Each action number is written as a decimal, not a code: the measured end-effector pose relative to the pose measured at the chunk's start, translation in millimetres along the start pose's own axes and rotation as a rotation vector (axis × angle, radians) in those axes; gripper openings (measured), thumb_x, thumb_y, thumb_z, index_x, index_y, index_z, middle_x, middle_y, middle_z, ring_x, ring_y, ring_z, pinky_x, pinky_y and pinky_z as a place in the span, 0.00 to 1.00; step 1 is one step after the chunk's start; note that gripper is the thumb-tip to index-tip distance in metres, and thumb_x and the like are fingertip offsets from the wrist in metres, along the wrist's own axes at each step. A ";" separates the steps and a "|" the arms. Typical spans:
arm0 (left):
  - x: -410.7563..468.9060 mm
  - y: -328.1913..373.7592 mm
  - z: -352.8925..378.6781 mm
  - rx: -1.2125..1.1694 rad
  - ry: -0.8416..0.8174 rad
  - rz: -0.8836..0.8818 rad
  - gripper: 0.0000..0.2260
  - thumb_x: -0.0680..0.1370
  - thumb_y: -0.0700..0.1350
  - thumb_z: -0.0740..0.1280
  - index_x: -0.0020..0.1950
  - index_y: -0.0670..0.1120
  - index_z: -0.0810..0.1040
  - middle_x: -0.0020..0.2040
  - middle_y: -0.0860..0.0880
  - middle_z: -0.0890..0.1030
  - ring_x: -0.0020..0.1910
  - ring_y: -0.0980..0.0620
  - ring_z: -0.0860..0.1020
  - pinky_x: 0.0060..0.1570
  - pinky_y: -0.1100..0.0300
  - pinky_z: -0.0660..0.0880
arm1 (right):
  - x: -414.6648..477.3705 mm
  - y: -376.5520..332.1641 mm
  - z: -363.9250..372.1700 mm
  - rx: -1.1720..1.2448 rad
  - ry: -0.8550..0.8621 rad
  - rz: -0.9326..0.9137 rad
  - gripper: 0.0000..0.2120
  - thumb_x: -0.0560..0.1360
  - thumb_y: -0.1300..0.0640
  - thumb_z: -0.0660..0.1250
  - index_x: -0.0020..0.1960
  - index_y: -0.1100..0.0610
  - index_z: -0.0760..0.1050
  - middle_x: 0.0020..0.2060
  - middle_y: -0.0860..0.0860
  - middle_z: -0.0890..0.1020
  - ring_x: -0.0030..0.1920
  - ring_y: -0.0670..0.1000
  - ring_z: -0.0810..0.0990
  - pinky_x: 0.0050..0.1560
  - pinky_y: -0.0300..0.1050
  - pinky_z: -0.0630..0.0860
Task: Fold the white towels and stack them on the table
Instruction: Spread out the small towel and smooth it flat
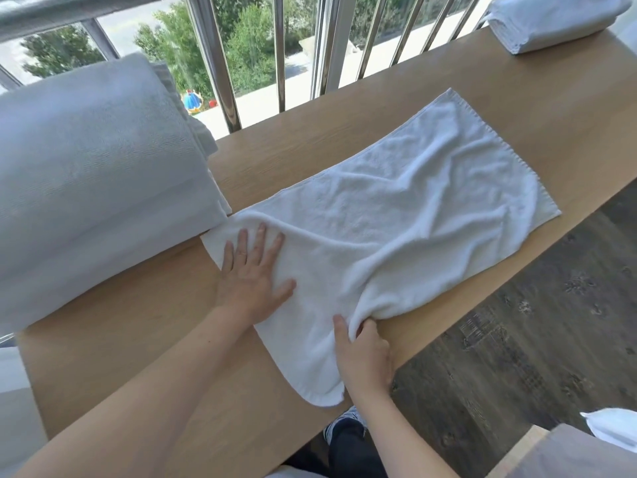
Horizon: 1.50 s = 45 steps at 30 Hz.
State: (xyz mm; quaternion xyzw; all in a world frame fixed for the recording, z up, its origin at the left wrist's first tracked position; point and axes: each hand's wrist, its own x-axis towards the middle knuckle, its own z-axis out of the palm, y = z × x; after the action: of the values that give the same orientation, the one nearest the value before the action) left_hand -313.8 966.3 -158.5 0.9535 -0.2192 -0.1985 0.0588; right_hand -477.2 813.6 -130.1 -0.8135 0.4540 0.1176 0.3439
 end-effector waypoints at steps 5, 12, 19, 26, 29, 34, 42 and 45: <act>-22.3 49.7 12.4 -0.203 0.091 0.180 0.35 0.78 0.58 0.50 0.83 0.52 0.43 0.82 0.48 0.35 0.79 0.47 0.32 0.78 0.47 0.34 | -9.8 8.9 -5.7 -0.061 0.032 0.023 0.25 0.75 0.27 0.55 0.46 0.48 0.71 0.36 0.43 0.77 0.40 0.49 0.78 0.43 0.49 0.72; -16.2 85.7 26.3 -0.044 0.021 0.146 0.32 0.81 0.64 0.50 0.82 0.59 0.40 0.79 0.50 0.28 0.76 0.45 0.25 0.73 0.40 0.28 | 29.3 12.9 -43.4 0.012 0.187 -0.105 0.15 0.81 0.39 0.57 0.46 0.50 0.65 0.38 0.44 0.76 0.36 0.47 0.72 0.32 0.46 0.63; -3.9 140.2 32.3 0.012 -0.026 0.183 0.32 0.79 0.68 0.44 0.80 0.62 0.35 0.78 0.50 0.26 0.75 0.43 0.24 0.73 0.35 0.31 | 97.6 34.0 -86.5 -0.225 0.236 -0.335 0.09 0.80 0.50 0.64 0.57 0.51 0.79 0.55 0.49 0.73 0.56 0.54 0.73 0.56 0.50 0.71; 32.0 189.9 35.0 0.058 0.037 0.043 0.38 0.73 0.75 0.41 0.77 0.63 0.29 0.78 0.50 0.26 0.76 0.41 0.25 0.72 0.32 0.33 | 184.2 69.7 -153.1 -0.541 0.057 -0.670 0.22 0.79 0.45 0.63 0.71 0.50 0.70 0.76 0.54 0.64 0.78 0.58 0.54 0.77 0.59 0.48; 50.9 209.8 33.0 0.068 0.082 0.040 0.38 0.74 0.76 0.43 0.78 0.64 0.32 0.80 0.51 0.29 0.77 0.43 0.27 0.73 0.32 0.36 | 224.5 78.3 -174.6 -0.602 -0.006 -0.771 0.27 0.79 0.38 0.57 0.75 0.46 0.64 0.79 0.53 0.58 0.80 0.57 0.44 0.78 0.60 0.37; 75.5 231.5 30.2 0.095 0.123 0.015 0.38 0.74 0.76 0.44 0.79 0.64 0.33 0.81 0.51 0.33 0.78 0.44 0.30 0.74 0.34 0.36 | 280.3 82.5 -204.5 -0.679 -0.070 -0.804 0.35 0.74 0.28 0.47 0.77 0.40 0.49 0.81 0.49 0.47 0.80 0.54 0.36 0.75 0.59 0.29; 138.0 233.0 10.8 0.101 0.191 0.042 0.38 0.74 0.76 0.43 0.81 0.63 0.41 0.83 0.50 0.38 0.81 0.43 0.37 0.75 0.33 0.41 | 342.7 46.3 -226.3 -0.701 -0.097 -0.794 0.33 0.74 0.29 0.48 0.74 0.42 0.51 0.81 0.44 0.43 0.80 0.54 0.36 0.75 0.67 0.34; 169.2 223.4 4.6 0.105 0.232 0.062 0.38 0.75 0.76 0.43 0.82 0.62 0.44 0.83 0.50 0.42 0.81 0.43 0.39 0.76 0.33 0.44 | 362.0 29.4 -230.3 -0.677 -0.095 -0.754 0.34 0.73 0.27 0.47 0.76 0.37 0.46 0.80 0.42 0.37 0.79 0.54 0.32 0.74 0.68 0.31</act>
State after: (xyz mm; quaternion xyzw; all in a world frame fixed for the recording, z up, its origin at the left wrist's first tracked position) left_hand -264.2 691.1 -177.9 0.9646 -0.2503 -0.0731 0.0397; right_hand -326.4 411.6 -156.2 -0.9804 0.0492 0.1627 0.0999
